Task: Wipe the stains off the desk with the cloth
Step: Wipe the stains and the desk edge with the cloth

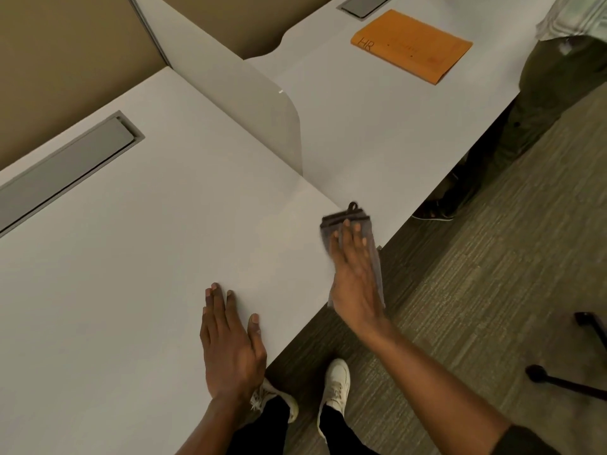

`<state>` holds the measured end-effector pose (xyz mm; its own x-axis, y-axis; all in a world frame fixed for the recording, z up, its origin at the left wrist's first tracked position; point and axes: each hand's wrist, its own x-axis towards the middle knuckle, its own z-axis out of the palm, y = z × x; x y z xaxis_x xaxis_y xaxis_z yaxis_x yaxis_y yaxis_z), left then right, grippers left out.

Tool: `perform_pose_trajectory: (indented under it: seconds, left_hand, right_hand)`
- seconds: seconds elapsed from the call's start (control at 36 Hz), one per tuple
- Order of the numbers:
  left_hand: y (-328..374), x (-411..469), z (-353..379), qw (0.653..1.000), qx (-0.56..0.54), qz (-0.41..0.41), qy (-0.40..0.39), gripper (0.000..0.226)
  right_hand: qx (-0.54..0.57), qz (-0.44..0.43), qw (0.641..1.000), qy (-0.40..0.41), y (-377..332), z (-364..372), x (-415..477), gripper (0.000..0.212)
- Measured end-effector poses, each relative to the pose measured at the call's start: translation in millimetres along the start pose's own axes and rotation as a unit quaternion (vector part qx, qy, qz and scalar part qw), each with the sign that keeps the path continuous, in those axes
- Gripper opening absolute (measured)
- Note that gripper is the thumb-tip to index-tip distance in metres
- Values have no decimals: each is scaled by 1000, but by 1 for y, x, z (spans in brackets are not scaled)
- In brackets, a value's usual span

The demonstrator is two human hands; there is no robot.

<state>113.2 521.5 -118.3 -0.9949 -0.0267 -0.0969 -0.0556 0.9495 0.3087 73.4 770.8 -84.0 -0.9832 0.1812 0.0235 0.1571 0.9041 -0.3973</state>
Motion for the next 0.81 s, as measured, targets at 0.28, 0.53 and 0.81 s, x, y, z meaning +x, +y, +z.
perform_pose_trajectory:
  seconds: [0.28,0.53,0.81]
  left_hand:
    - [6,0,-6,1000,-12,0,1,72]
    - [4,-1,-6,1000,-11,5,5,72]
    - [8,-1,-8,1000,-15,-1,5,73]
  right_hand:
    - [26,-28,999,17,7,0,-5,89]
    - [-1,14,1000,16,32,-15,64,79]
    - [56,-163,985,-28,-11,25,-44,101]
